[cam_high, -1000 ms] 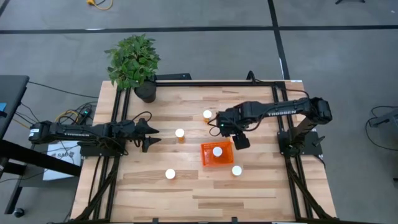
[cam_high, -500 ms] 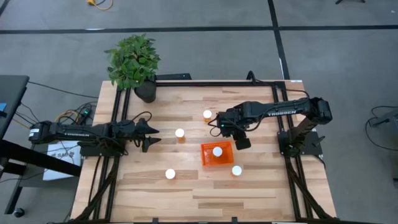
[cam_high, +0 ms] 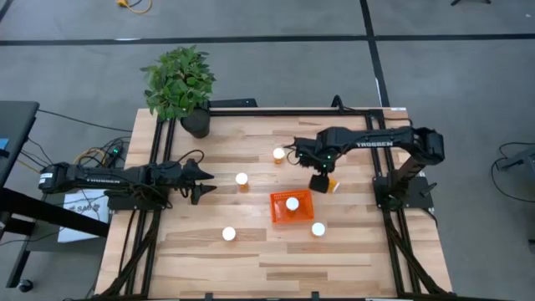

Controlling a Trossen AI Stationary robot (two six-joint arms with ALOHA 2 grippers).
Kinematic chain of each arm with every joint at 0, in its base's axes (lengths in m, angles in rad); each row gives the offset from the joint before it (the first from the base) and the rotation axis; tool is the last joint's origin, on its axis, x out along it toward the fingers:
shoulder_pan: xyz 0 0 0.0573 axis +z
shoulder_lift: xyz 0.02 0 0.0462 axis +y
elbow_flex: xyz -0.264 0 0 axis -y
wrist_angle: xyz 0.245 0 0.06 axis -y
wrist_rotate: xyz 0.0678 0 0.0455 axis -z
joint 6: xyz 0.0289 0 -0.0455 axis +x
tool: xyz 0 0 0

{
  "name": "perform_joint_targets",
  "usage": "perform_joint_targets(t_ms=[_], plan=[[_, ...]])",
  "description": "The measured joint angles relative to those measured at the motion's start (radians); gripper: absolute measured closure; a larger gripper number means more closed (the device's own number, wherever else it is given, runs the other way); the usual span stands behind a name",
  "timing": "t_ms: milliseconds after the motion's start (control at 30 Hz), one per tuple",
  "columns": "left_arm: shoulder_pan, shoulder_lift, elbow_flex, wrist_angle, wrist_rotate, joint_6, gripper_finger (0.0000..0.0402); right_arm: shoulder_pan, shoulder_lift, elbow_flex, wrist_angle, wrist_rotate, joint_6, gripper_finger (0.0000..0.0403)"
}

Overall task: Pick and place pill bottles into a basket
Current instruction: Put the orange pill bottle into the orange bin

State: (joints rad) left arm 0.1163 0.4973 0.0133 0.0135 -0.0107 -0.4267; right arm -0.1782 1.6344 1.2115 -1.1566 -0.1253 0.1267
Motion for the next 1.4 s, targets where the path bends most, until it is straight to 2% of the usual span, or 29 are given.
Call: perform_joint_targets(t_ms=[333,933,1133,1400], plan=[[0.0,0.0,0.0,0.0,0.0,0.0,0.0156,-0.081,0.0,-0.085,-0.012,0.022,0.19,0.0131],[0.0,0.0,0.0,0.0,0.0,0.0,0.0156,0.033,0.0,-0.19,0.065,-0.05,0.241,0.0131],[0.0,0.0,0.0,0.0,0.0,0.0,0.0156,0.084,0.0,-0.24,0.146,-0.092,0.267,0.0131],[0.0,0.0,0.0,0.0,0.0,0.0,0.0156,0.078,0.0,-0.277,0.213,-0.086,0.272,0.0131]])
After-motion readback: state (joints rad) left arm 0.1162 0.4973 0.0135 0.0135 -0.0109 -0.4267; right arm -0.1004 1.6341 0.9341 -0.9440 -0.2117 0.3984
